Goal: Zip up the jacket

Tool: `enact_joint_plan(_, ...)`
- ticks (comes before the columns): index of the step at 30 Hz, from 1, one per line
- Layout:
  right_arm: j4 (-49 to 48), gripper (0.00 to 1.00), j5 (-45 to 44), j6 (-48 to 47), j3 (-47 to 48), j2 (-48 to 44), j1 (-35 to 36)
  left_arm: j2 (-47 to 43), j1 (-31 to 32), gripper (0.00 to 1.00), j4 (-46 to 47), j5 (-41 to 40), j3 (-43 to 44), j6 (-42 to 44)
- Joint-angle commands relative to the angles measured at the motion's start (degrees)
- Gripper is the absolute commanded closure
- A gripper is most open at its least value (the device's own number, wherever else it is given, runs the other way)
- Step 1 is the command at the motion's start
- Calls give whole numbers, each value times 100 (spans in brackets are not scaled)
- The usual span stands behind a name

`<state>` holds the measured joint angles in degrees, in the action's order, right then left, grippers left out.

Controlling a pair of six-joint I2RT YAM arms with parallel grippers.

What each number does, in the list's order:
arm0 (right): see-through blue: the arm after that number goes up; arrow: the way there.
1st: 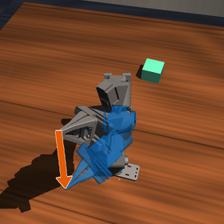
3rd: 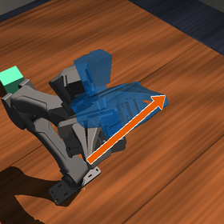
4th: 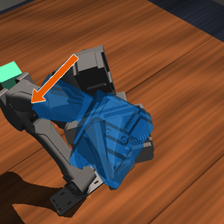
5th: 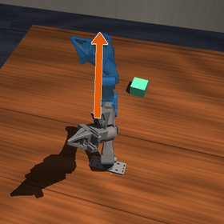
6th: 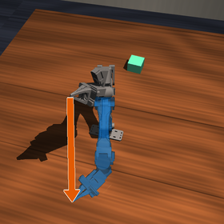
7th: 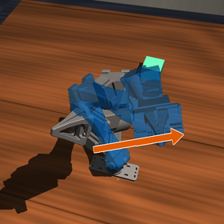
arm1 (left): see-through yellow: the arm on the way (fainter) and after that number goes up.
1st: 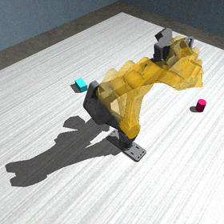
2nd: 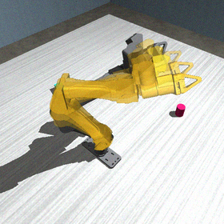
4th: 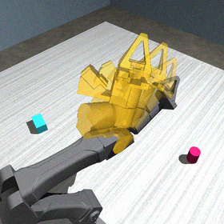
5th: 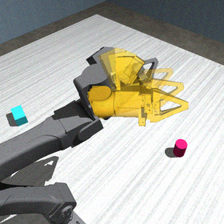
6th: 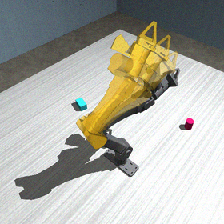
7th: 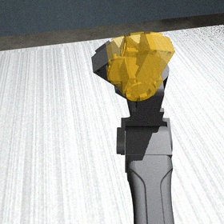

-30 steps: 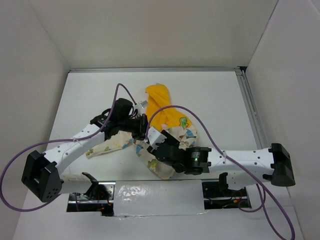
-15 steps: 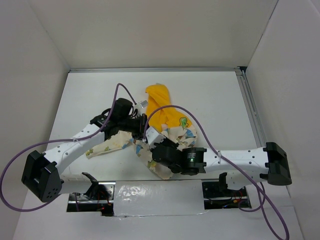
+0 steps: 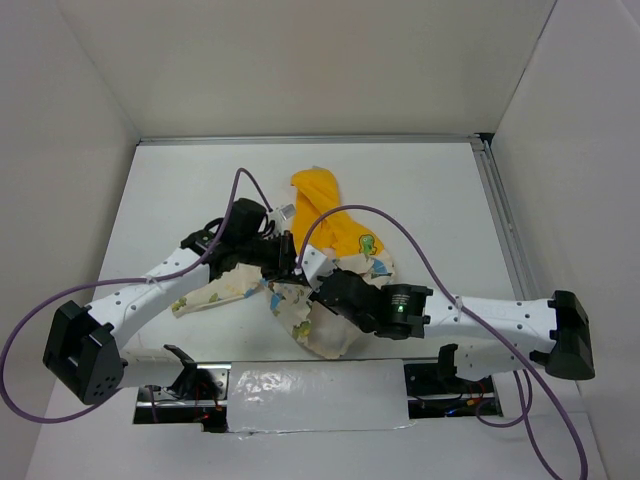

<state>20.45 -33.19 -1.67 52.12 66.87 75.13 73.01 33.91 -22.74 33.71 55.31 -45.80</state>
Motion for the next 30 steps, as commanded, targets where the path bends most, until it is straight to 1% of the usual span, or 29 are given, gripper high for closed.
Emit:
enact_joint_plan(1, 47, 100, 708, 62, 325, 28, -51, -50, 80, 100, 121, -163, 252, 255)
enact_joint_plan(2, 56, 97, 743, 140, 334, 54, -60, -59, 98, 100, 112, -207, 261, 256)
enact_joint_plan(3, 47, 89, 770, 158, 352, 54, -69, -68, 107, 100, 121, -199, 252, 265)
enact_joint_plan(4, 38, 70, 770, 158, 334, 28, -112, -85, 107, 100, 164, -164, 244, 273)
enact_joint_plan(5, -5, 69, 727, 350, 317, -33, -122, -85, 107, 100, 182, -155, 209, 265)
enact_joint_plan(6, -32, 71, 726, 378, 299, -77, -157, -94, 107, 100, 209, -129, 208, 282)
enact_joint_plan(7, -76, 82, 709, 413, 247, -130, -209, -103, 107, 100, 244, -85, 191, 274)
enact_joint_plan(8, -102, 88, 804, 448, 220, -226, -253, -112, 116, 100, 261, -50, 173, 273)
enact_joint_plan(9, -146, 93, 805, 466, 168, -262, -280, -129, 107, 100, 305, -14, 156, 300)
enact_joint_plan(10, -181, 100, 858, 440, 150, -288, -332, -156, 107, 100, 323, 29, 138, 309)
enact_joint_plan(14, -77, 100, 1034, 492, 202, -219, -447, -209, 116, 100, 332, 13, 129, 317)
enact_joint_plan(17, 30, 76, 1069, 510, 281, -157, -447, -182, 116, 100, 279, -58, 173, 274)
enact_joint_plan(19, 64, 65, 1086, 528, 237, -183, -421, -165, 116, 100, 235, -49, 199, 238)
enact_joint_plan(21, 161, 61, 912, 598, 211, -201, -254, -156, 116, 100, 218, -84, 235, 168)
enact_joint_plan(22, 187, 54, 745, 589, 176, -227, -184, -130, 116, 100, 218, -93, 261, 159)
enact_joint_plan(25, 187, 46, 263, 677, 123, -245, 71, -77, 116, 100, 200, -111, 366, 107)
enact_joint_plan(27, 302, 45, -11, 808, 167, -175, 115, -42, 116, 100, 191, -50, 419, 89)
enact_joint_plan(28, 328, 45, -360, 861, 176, -79, 124, -33, 124, 100, 191, -23, 419, 63)
enact_joint_plan(30, 293, 45, -573, 896, 158, 36, 124, -68, 124, 100, 235, 30, 411, 80)
